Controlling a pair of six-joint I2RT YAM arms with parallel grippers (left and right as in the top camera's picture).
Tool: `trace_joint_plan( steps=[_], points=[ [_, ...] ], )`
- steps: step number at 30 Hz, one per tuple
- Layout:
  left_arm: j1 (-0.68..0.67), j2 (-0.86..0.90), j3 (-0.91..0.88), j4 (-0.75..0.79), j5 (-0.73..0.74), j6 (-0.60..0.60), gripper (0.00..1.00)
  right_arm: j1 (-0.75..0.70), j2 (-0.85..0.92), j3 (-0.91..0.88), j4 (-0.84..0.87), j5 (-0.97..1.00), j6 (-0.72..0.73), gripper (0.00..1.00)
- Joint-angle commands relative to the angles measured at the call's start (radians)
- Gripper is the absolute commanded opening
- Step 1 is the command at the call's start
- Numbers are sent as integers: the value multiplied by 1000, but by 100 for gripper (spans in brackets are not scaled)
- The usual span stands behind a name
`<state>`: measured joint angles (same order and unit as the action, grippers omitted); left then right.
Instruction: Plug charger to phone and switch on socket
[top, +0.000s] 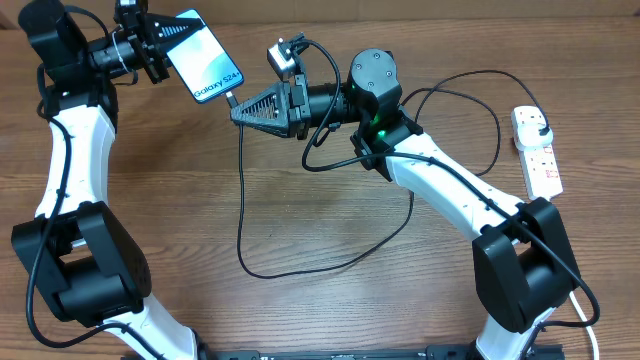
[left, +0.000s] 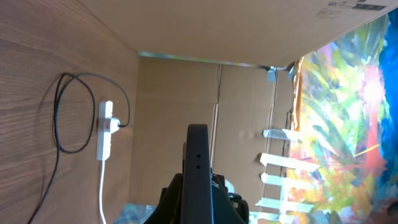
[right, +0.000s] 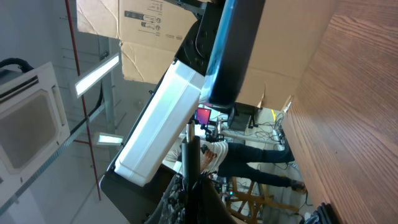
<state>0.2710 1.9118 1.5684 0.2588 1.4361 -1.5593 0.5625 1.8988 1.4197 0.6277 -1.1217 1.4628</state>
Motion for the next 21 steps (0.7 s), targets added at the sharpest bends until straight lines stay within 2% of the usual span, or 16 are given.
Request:
trace_joint_plan(
  steps=[1,21],
  points=[
    [3,-4,17,8,20,-43,5,-8,-25,13,7,0,0,4],
    [-32,-4,17,8,-3,-59,4,-8,-25,13,7,11,-5,4]
  ],
)
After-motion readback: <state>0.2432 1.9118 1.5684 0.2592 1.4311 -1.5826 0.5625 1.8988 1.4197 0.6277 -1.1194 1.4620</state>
